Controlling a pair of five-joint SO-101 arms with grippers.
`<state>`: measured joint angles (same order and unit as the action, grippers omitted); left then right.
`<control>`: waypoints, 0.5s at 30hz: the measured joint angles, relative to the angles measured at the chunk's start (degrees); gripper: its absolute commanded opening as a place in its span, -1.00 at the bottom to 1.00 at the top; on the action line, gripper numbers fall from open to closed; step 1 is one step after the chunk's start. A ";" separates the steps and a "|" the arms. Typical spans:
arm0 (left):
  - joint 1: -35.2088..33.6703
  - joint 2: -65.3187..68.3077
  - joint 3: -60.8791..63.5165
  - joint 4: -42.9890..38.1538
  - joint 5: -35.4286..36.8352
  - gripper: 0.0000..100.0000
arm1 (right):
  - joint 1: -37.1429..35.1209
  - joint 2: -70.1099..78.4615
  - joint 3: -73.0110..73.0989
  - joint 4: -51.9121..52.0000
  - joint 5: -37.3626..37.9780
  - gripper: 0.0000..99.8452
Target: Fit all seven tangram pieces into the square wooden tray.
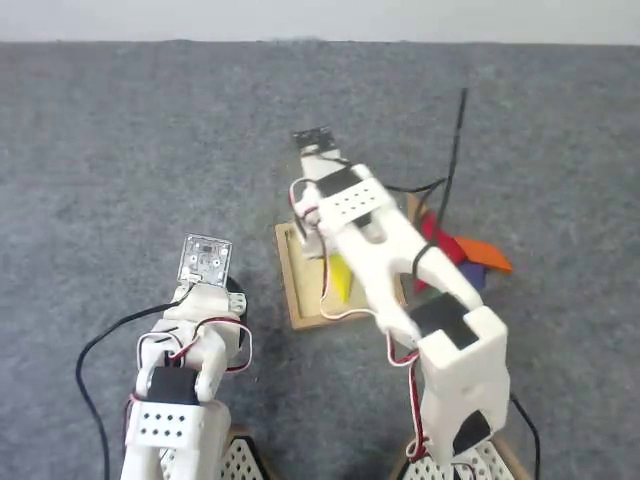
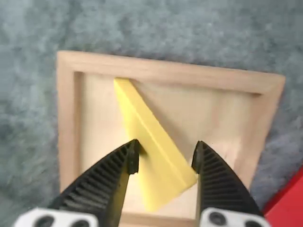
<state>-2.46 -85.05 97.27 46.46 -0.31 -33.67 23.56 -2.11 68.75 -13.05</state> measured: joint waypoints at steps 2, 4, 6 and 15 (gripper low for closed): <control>0.00 0.00 0.00 0.00 0.00 -0.97 | 1.23 0.00 0.00 0.00 0.00 -0.60; 0.00 0.00 0.00 0.00 0.00 -0.97 | 1.67 0.00 0.00 0.00 0.00 -0.60; 0.00 0.00 0.00 0.00 0.00 -0.97 | 1.76 0.00 0.00 0.00 0.00 -0.60; 0.00 0.00 0.00 0.00 0.00 -0.97 | -0.79 4.31 -0.79 0.00 0.00 -0.60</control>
<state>-2.46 -85.05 97.27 46.46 -0.31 -34.46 27.87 -2.90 68.75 -13.05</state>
